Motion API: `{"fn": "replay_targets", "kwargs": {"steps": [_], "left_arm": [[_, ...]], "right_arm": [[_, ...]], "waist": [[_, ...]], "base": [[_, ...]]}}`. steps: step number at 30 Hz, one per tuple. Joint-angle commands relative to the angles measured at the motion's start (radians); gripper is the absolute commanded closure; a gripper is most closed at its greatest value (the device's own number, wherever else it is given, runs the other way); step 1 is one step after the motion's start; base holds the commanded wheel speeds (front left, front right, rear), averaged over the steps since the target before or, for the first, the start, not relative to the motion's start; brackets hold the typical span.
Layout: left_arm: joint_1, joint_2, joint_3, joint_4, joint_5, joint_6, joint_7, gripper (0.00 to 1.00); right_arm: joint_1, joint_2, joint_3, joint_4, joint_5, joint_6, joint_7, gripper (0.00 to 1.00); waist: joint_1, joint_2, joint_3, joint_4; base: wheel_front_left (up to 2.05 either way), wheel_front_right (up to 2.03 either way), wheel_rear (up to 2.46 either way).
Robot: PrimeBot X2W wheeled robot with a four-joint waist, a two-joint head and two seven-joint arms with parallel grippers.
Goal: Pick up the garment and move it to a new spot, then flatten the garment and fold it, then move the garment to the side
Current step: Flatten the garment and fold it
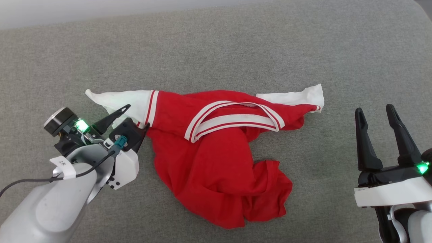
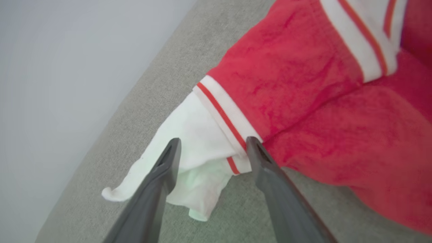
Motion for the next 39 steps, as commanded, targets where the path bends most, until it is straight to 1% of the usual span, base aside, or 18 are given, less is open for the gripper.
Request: {"fn": "replay_targets", "kwargs": {"steps": [1, 2, 8, 13, 16, 19, 23, 24, 26, 27, 28, 32, 37, 39], "left_arm": [[-0.020, -0.008, -0.006, 0.018, -0.005, -0.007, -0.016, 0.77], [-0.027, -0.011, -0.011, 0.028, -0.005, -0.007, -0.021, 1.00], [-0.054, -0.020, -0.036, 0.063, -0.018, -0.019, -0.037, 1.00], [-0.082, -0.021, -0.047, 0.079, -0.070, -0.028, -0.033, 1.00], [-0.100, -0.019, -0.053, 0.083, -0.128, -0.032, -0.022, 1.00], [-0.119, -0.012, -0.074, 0.063, -0.217, -0.033, -0.001, 1.00], [-0.144, 0.014, -0.089, 0.022, -0.402, -0.033, 0.054, 1.00], [-0.148, 0.019, -0.095, 0.003, -0.452, -0.033, 0.073, 0.98], [-0.161, 0.038, -0.106, -0.029, -0.531, -0.033, 0.115, 0.48], [-0.168, 0.049, -0.114, -0.045, -0.567, -0.033, 0.135, 0.13], [-0.172, 0.052, -0.114, -0.055, -0.607, -0.033, 0.161, 0.00], [-0.198, 0.059, -0.132, -0.105, -0.737, -0.033, 0.259, 0.00], [-0.229, 0.059, -0.182, -0.149, -0.848, -0.033, 0.397, 0.00], [-0.242, 0.059, -0.205, -0.165, -0.869, -0.033, 0.442, 0.00]], "right_arm": [[-0.010, -0.003, 0.001, -0.003, 0.001, -0.001, 0.001, 0.00], [-0.011, -0.003, 0.001, -0.003, 0.001, -0.001, 0.000, 0.00], [-0.014, -0.004, 0.000, 0.001, -0.003, -0.001, -0.007, 0.00], [-0.014, -0.002, 0.000, 0.006, -0.002, -0.001, -0.010, 0.00], [-0.015, -0.003, 0.003, 0.009, -0.001, -0.001, -0.011, 0.00], [-0.019, -0.005, 0.006, 0.014, 0.003, -0.001, -0.011, 0.00], [-0.024, -0.008, 0.011, 0.021, 0.008, -0.001, -0.010, 0.00], [-0.025, -0.009, 0.012, 0.023, 0.010, -0.001, -0.009, 0.00], [-0.026, -0.013, 0.016, 0.027, 0.013, -0.001, -0.005, 0.00], [-0.028, -0.017, 0.019, 0.027, 0.013, -0.001, -0.002, 0.00], [-0.030, -0.021, 0.022, 0.028, 0.014, -0.001, 0.001, 0.00], [-0.038, -0.042, 0.036, 0.024, 0.021, -0.001, 0.019, 0.00], [-0.044, -0.057, 0.046, 0.020, 0.024, -0.001, 0.039, 0.00], [-0.046, -0.062, 0.049, 0.017, 0.024, -0.001, 0.044, 0.00]], "waist": [[0.0000, 0.0000, 0.002, 0.001], [0.0000, 0.0000, 0.003, 0.001], [0.0000, 0.0000, 0.005, 0.003], [0.0000, 0.0000, 0.005, 0.005], [0.0000, 0.0000, 0.004, 0.006], [0.0000, 0.0000, 0.001, 0.006], [0.0000, 0.0000, -0.003, 0.007], [0.0000, 0.0000, -0.005, 0.007], [0.0000, 0.0000, -0.013, 0.010], [0.0000, 0.0000, -0.018, 0.011], [0.0000, 0.0000, -0.023, 0.013], [0.0000, 0.0000, -0.046, 0.021], [0.0000, 0.0000, -0.070, 0.028], [0.0000, 0.0000, -0.077, 0.029]], "base": [[0.00, 0.00, 0.00], [0.00, 0.00, 0.00], [0.00, 0.00, 0.00], [0.00, 0.00, 0.00], [0.00, 0.00, 0.00], [0.00, 0.00, 0.00], [0.00, 0.00, 0.00], [0.00, 0.00, 0.00], [0.00, 0.00, 0.00], [0.00, 0.00, 0.00], [0.00, 0.00, 0.00], [0.00, 0.00, 0.00], [0.00, 0.00, 0.00], [0.00, 0.00, 0.00]]}}
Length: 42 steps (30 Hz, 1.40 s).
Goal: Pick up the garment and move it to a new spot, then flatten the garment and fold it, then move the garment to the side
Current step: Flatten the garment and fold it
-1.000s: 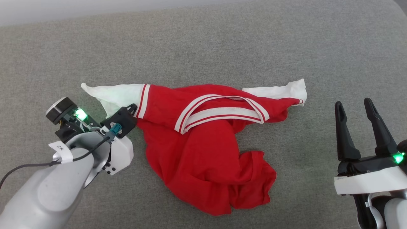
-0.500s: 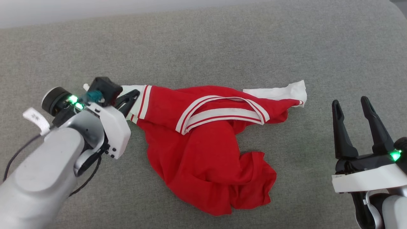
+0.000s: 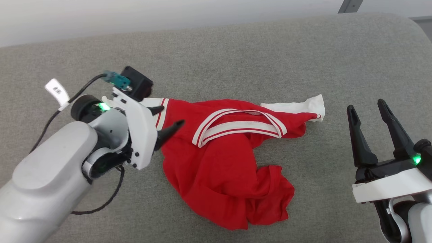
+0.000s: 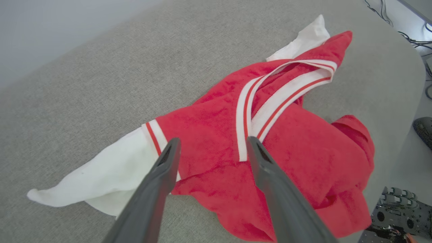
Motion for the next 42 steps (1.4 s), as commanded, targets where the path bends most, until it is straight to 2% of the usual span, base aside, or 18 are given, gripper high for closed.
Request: {"fn": "replay_targets", "kwargs": {"steps": [1, 4, 10, 28, 29, 30, 31, 42], "left_arm": [[-0.015, -0.003, -0.012, -0.006, -0.011, -0.001, 0.020, 0.00], [-0.021, -0.016, -0.052, -0.016, -0.015, -0.001, 0.049, 0.00], [-0.039, -0.042, -0.112, 0.030, 0.000, -0.001, 0.024, 0.00], [-0.085, -0.080, -0.187, 0.223, -0.080, -0.001, 0.023, 0.00], [-0.085, -0.084, -0.188, 0.230, -0.088, -0.001, 0.030, 0.37], [-0.088, -0.087, -0.193, 0.233, -0.091, -0.001, 0.033, 0.80], [-0.092, -0.087, -0.196, 0.236, -0.095, -0.001, 0.036, 1.00], [-0.149, -0.071, -0.195, 0.223, -0.144, -0.001, 0.060, 1.00]], "right_arm": [[-0.009, -0.003, 0.000, -0.003, 0.002, -0.001, 0.004, 0.00], [-0.012, -0.007, 0.004, -0.006, 0.004, -0.001, 0.008, 0.00], [-0.034, -0.008, 0.023, -0.020, 0.006, -0.001, 0.011, 0.00], [-0.084, 0.001, 0.041, -0.004, -0.009, -0.001, -0.019, 0.00], [-0.085, 0.002, 0.040, -0.003, -0.010, -0.001, -0.020, 0.00], [-0.085, 0.003, 0.038, -0.002, -0.011, -0.001, -0.023, 0.00], [-0.085, 0.003, 0.037, -0.001, -0.012, -0.001, -0.024, 0.00], [-0.081, 0.009, 0.024, 0.008, -0.021, -0.001, -0.040, 0.00]], "waist": [[0.0000, -0.0001, -0.005, 0.001], [0.0000, -0.0001, -0.007, -0.001], [0.0000, -0.0001, 0.035, -0.030], [0.0000, -0.0001, 0.087, -0.084], [0.0000, -0.0001, 0.089, -0.084], [0.0000, -0.0001, 0.089, -0.084], [0.0000, -0.0001, 0.090, -0.084], [0.0000, -0.0001, 0.092, -0.075]], "base": [[0.00, 0.00, 0.00], [0.00, 0.00, 0.00], [0.00, 0.00, 0.00], [0.00, 0.00, 0.00], [0.00, 0.00, 0.00], [0.00, 0.00, 0.00], [0.00, 0.00, 0.00], [0.00, 0.00, 0.00]]}}
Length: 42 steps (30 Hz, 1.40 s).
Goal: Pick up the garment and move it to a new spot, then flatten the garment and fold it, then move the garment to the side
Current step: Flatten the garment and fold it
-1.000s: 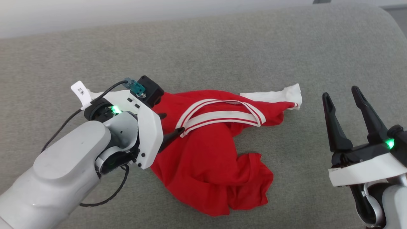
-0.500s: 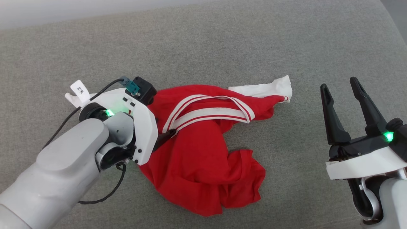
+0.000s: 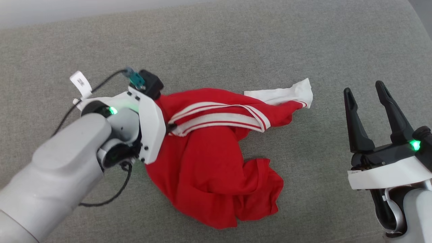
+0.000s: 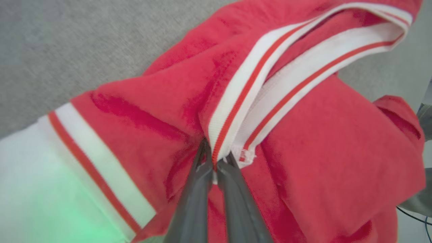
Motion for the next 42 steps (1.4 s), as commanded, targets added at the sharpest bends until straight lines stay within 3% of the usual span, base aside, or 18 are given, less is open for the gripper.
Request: {"fn": "replay_targets", "kwargs": {"steps": [1, 10, 12, 15, 16, 18, 20, 21, 24, 25, 26, 27, 35, 42], "left_arm": [[-0.031, 0.005, 0.012, -0.007, -0.011, -0.001, -0.003, 1.00], [-0.131, 0.010, 0.046, -0.011, -0.001, -0.001, -0.019, 1.00], [-0.144, 0.004, 0.044, -0.002, 0.009, -0.001, -0.027, 0.89], [-0.161, -0.004, 0.041, 0.013, 0.023, -0.001, -0.046, 0.85], [-0.164, -0.010, 0.037, 0.024, 0.028, -0.001, -0.053, 0.88], [-0.179, -0.020, 0.037, 0.057, 0.048, -0.001, -0.081, 0.84], [-0.185, -0.036, 0.028, 0.094, 0.056, -0.001, -0.102, 0.90], [-0.191, -0.042, 0.025, 0.115, 0.065, -0.001, -0.117, 0.80], [-0.194, -0.061, 0.002, 0.159, 0.070, -0.001, -0.135, 0.71], [-0.199, -0.064, -0.004, 0.169, 0.069, -0.001, -0.142, 0.51], [-0.203, -0.066, -0.011, 0.177, 0.068, -0.001, -0.150, 0.13], [-0.204, -0.067, -0.015, 0.182, 0.060, -0.001, -0.157, 0.00], [-0.230, -0.051, -0.039, 0.173, 0.028, -0.001, -0.212, 0.00], [-0.232, -0.021, -0.033, 0.123, 0.048, -0.001, -0.309, 0.00]], "right_arm": [[-0.005, 0.003, -0.003, 0.003, -0.005, -0.001, -0.005, 0.00], [-0.014, 0.002, 0.005, 0.000, -0.004, -0.001, 0.002, 0.00], [-0.015, 0.003, 0.007, 0.000, -0.002, -0.001, 0.002, 0.00], [-0.017, 0.004, 0.008, 0.000, -0.001, -0.001, 0.003, 0.00], [-0.018, 0.005, 0.009, 0.001, -0.001, -0.001, 0.003, 0.00], [-0.023, 0.008, 0.011, 0.002, -0.002, -0.001, 0.002, 0.00], [-0.030, 0.011, 0.018, 0.004, -0.006, -0.001, 0.002, 0.00], [-0.033, 0.014, 0.021, 0.004, -0.007, -0.001, 0.002, 0.00], [-0.041, 0.019, 0.033, 0.010, -0.008, -0.001, -0.002, 0.00], [-0.046, 0.020, 0.037, 0.011, -0.007, -0.001, -0.003, 0.00], [-0.050, 0.020, 0.041, 0.014, -0.006, -0.001, -0.004, 0.00], [-0.051, 0.019, 0.045, 0.016, -0.004, -0.001, -0.004, 0.00], [-0.058, -0.004, 0.067, 0.027, 0.010, -0.001, 0.010, 0.00], [-0.064, -0.047, 0.147, 0.032, 0.043, -0.001, 0.076, 0.00]], "waist": [[0.0000, -0.0001, -0.001, 0.001], [0.0000, -0.0001, 0.007, -0.007], [0.0000, -0.0001, 0.010, -0.011], [0.0000, -0.0001, 0.015, -0.014], [0.0000, -0.0001, 0.017, -0.016], [0.0000, -0.0001, 0.023, -0.020], [0.0000, -0.0001, 0.031, -0.024], [0.0000, -0.0001, 0.036, -0.027], [0.0000, -0.0001, 0.043, -0.032], [0.0000, -0.0001, 0.045, -0.032], [0.0000, -0.0001, 0.046, -0.032], [0.0000, -0.0001, 0.047, -0.031], [0.0000, -0.0001, 0.039, 0.004], [0.0000, -0.0001, 0.013, 0.057]], "base": [[0.00, 0.00, 0.00], [0.00, 0.00, 0.00], [0.00, 0.00, 0.00], [0.00, 0.00, 0.00], [0.00, 0.00, 0.00], [0.00, 0.00, 0.00], [0.00, 0.00, 0.00], [0.00, 0.00, 0.00], [0.00, 0.00, 0.00], [0.00, 0.00, 0.00], [0.00, 0.00, 0.00], [0.00, 0.00, 0.00], [0.00, 0.00, 0.00], [0.00, 0.00, 0.00]]}}
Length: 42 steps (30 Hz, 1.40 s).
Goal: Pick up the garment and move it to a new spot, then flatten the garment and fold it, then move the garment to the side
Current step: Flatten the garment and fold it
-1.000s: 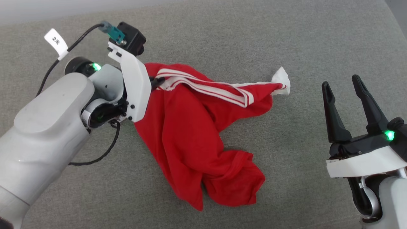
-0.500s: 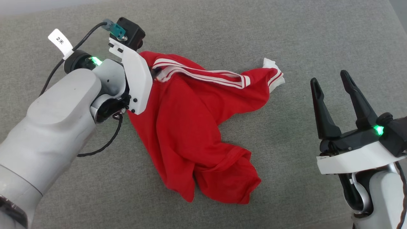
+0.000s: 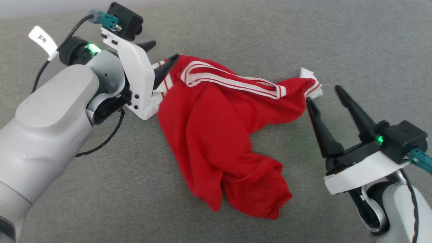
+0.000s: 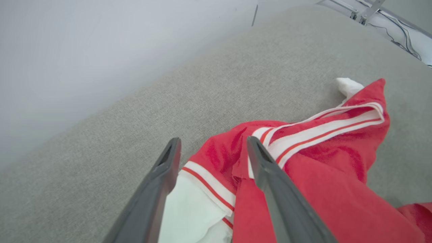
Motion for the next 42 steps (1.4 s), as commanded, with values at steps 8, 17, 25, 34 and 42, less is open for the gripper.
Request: {"fn": "replay_targets", "kwargs": {"steps": [8, 17, 25, 34, 42], "left_arm": [[0.041, 0.038, 0.039, -0.079, 0.054, 0.057, -0.188, 0.00], [0.141, 0.112, 0.083, -0.207, 0.107, 0.184, -0.393, 0.00], [0.277, 0.174, 0.174, -0.321, 0.121, 0.299, -0.471, 0.00], [0.530, 0.159, 0.417, -0.470, 0.215, 0.373, -0.475, 0.00], [0.761, 0.099, 0.615, -0.519, 0.335, 0.363, -0.475, 0.00]], "right_arm": [[-0.026, -0.051, 0.100, 0.032, 0.066, -0.001, 0.131, 0.00], [-0.077, -0.130, 0.225, 0.100, 0.153, -0.001, 0.398, 0.00], [-0.154, -0.189, 0.335, 0.195, 0.187, -0.001, 0.552, 0.00], [-0.221, -0.207, 0.447, 0.360, 0.202, -0.001, 0.635, 0.00], [-0.226, -0.237, 0.523, 0.345, 0.279, -0.001, 0.679, 1.00]], "waist": [[0.0000, 0.0000, -0.052, 0.085], [0.0000, 0.0000, -0.077, 0.179], [0.0000, 0.0000, -0.091, 0.262], [0.0000, 0.0000, -0.114, 0.331], [0.0000, 0.0000, -0.156, 0.340]], "base": [[0.00, 0.00, 0.00], [0.00, 0.00, 0.00], [0.00, 0.00, 0.00], [0.00, 0.00, 0.00], [0.00, 0.00, 0.00]]}}
